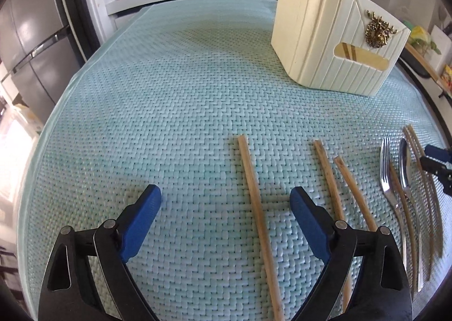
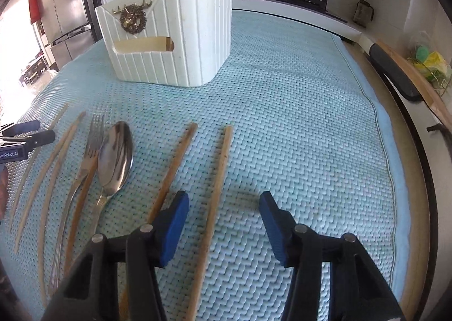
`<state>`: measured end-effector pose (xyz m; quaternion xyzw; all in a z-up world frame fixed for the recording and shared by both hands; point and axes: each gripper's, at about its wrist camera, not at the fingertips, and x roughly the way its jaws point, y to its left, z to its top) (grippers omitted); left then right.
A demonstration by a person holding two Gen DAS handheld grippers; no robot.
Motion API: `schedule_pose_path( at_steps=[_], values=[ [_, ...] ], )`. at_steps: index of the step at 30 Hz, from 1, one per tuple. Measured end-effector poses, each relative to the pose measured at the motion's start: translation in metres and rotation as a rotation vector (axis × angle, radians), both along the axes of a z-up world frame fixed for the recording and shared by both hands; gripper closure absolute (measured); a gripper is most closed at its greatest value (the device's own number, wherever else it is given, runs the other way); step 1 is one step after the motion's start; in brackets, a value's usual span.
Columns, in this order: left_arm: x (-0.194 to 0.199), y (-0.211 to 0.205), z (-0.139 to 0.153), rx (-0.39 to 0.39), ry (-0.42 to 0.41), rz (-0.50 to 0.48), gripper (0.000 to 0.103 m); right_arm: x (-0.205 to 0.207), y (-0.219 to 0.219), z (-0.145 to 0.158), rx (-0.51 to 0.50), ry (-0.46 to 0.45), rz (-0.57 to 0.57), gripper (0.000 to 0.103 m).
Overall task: Organize utensils
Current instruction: 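Grasp a wooden chopstick with the left gripper while the right gripper grasps another chopstick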
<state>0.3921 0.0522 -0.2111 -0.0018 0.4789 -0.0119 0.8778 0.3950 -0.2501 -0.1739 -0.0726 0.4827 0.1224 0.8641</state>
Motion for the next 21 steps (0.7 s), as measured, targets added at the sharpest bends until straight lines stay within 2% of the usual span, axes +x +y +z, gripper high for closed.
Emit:
schedule_pose_path(
  at_steps=[3,8,11,13,14,15,16,21],
  values=[
    [0.005,0.007,0.003,-0.017,0.016,-0.009,0.016,0.013,0.001,0.002,-0.021,0.024,-0.002,0.062],
    [0.01,0.0,0.005,-0.013,0.033,-0.054,0.029,0.026,0.008,0.004,-0.053,0.067,0.021,0.071],
    [0.014,-0.012,0.007,0.002,0.038,-0.089,0.046,0.039,0.011,0.005,-0.056,0.085,0.037,0.08],
    [0.016,-0.017,0.009,-0.003,0.038,-0.103,0.067,0.046,0.013,0.004,-0.062,0.092,0.04,0.086],
    [0.017,-0.019,0.009,-0.006,0.035,-0.108,0.072,0.048,0.014,0.004,-0.059,0.095,0.042,0.093],
    [0.018,-0.02,0.009,-0.016,0.033,-0.115,0.09,0.05,0.014,0.004,-0.053,0.098,0.04,0.096],
    [0.02,-0.019,0.009,-0.034,0.033,-0.121,0.096,0.052,0.014,0.003,-0.044,0.1,0.038,0.097],
    [0.023,-0.011,0.016,-0.106,0.005,-0.099,0.098,0.056,0.004,0.006,0.03,0.083,0.019,0.097]
  ],
)
